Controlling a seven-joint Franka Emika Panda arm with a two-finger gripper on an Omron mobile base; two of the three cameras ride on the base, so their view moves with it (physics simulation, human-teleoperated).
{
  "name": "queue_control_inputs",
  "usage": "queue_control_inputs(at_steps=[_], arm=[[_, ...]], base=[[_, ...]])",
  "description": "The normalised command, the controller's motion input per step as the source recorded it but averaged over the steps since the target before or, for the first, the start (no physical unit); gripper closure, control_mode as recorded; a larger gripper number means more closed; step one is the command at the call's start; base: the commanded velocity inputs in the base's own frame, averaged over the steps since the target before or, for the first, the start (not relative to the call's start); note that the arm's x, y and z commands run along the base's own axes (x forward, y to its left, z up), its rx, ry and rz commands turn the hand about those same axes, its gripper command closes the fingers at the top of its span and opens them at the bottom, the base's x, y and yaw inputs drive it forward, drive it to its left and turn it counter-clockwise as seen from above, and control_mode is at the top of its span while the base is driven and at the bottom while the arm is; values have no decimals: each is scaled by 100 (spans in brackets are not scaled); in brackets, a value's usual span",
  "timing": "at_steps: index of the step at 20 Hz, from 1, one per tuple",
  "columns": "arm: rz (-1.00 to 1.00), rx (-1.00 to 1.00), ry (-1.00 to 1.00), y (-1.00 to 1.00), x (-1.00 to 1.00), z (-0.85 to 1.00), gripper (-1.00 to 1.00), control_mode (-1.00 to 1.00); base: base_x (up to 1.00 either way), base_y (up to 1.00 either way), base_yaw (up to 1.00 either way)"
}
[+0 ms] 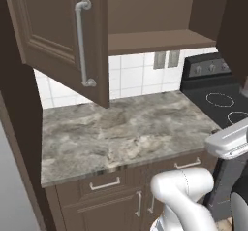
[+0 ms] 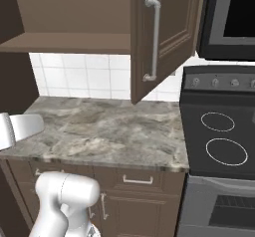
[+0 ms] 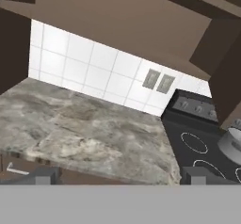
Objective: Open the cabinet and move the ladle to the pot. Then close the cabinet.
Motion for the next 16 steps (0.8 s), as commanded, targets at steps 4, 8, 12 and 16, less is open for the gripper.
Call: queue_control_inputs(at_steps=[4,8,12,16], arm=[[0,0,0,0,0,0,-100,100],[0,0,0,0,0,0,-100,100],[0,0,0,0,0,0,-100,100],[10,20,8,0,1,1,-100,-100]], base=[[72,0,0],[58,0,2],[26,3,3],[0,0,0]])
